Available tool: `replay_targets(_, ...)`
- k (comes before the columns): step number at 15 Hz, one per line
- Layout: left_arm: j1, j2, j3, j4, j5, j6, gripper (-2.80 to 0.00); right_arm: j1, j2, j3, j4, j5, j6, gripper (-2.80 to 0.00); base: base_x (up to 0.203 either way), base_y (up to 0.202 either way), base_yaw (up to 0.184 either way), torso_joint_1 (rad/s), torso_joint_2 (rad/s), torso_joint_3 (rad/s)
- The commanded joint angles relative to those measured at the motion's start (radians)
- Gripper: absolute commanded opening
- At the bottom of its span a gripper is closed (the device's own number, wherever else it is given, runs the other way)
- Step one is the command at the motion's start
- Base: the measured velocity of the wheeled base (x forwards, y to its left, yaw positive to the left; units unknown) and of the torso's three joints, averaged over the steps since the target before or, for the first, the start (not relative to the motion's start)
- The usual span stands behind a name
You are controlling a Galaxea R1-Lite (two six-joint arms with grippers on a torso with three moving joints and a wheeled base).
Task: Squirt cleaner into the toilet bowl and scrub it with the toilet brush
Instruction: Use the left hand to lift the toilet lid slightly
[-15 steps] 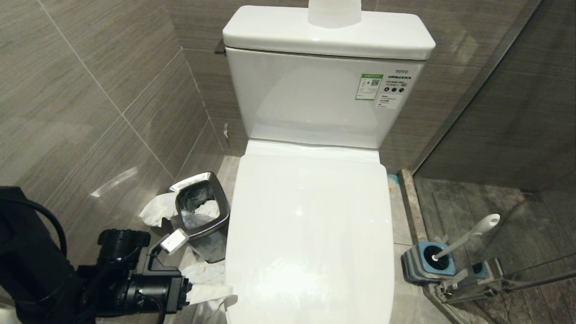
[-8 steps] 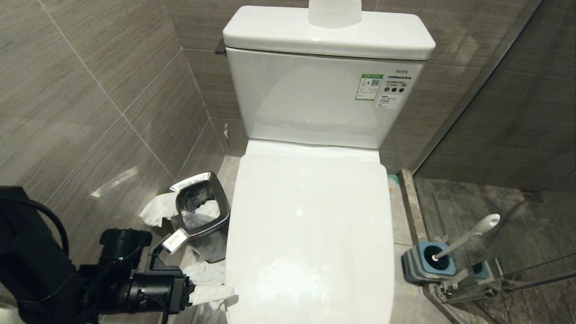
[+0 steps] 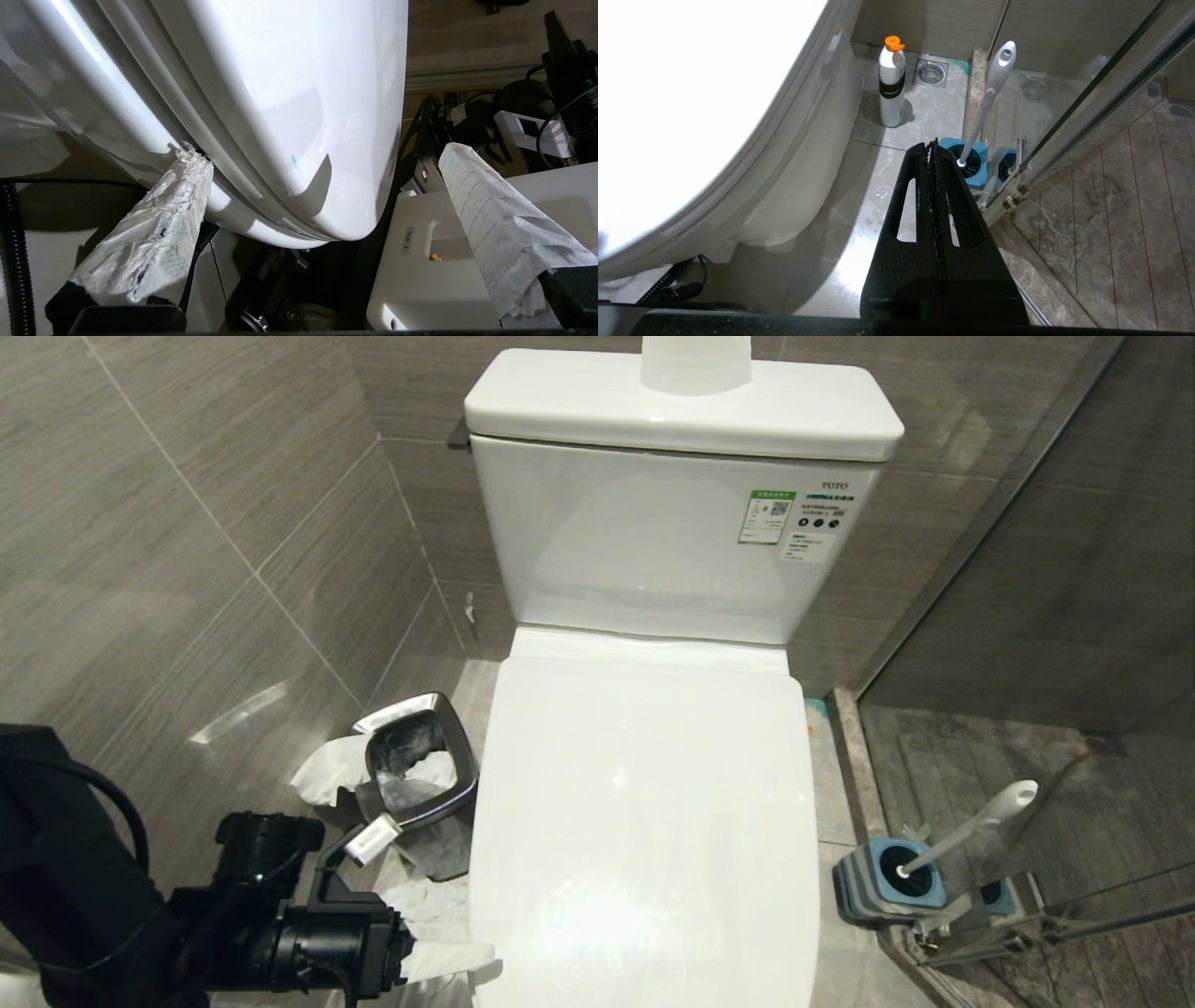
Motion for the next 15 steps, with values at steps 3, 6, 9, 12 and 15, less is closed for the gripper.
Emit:
replay_targets(3,-0.024,-0.004,0.044,-0.002,-0.008,0.019,0.0,0.001,0.001,0.0,0.0,0.0,0.0,-2.8,0.0,0.0,0.0,0.0,0.0,0.0)
replay_targets(6,-0.032,-0.016,0.074,-0.002,-0.032,0.019,0.0,0.002,0.001,0.0,0.0,-0.002,0.0,-2.8,0.0,0.0,0.0,0.0,0.0,0.0)
replay_targets(9,-0.033,-0.032,0.11,-0.014,-0.132,0.019,0.0,0.0,0.001,0.0,0.0,-0.001,0.0,-2.8,0.0,0.0,0.0,0.0,0.0,0.0)
replay_targets(12,-0.047,-0.041,0.151,-0.09,-0.18,0.012,0.0,0.0,0.001,0.0,0.0,-0.002,0.0,-2.8,0.0,0.0,0.0,0.0,0.0,0.0)
replay_targets(15,-0.054,-0.056,0.155,-0.092,-0.185,0.008,0.0,0.0,0.001,0.0,0.0,0.0,0.0,-2.8,0.0,0.0,0.0,0.0,0.0,0.0)
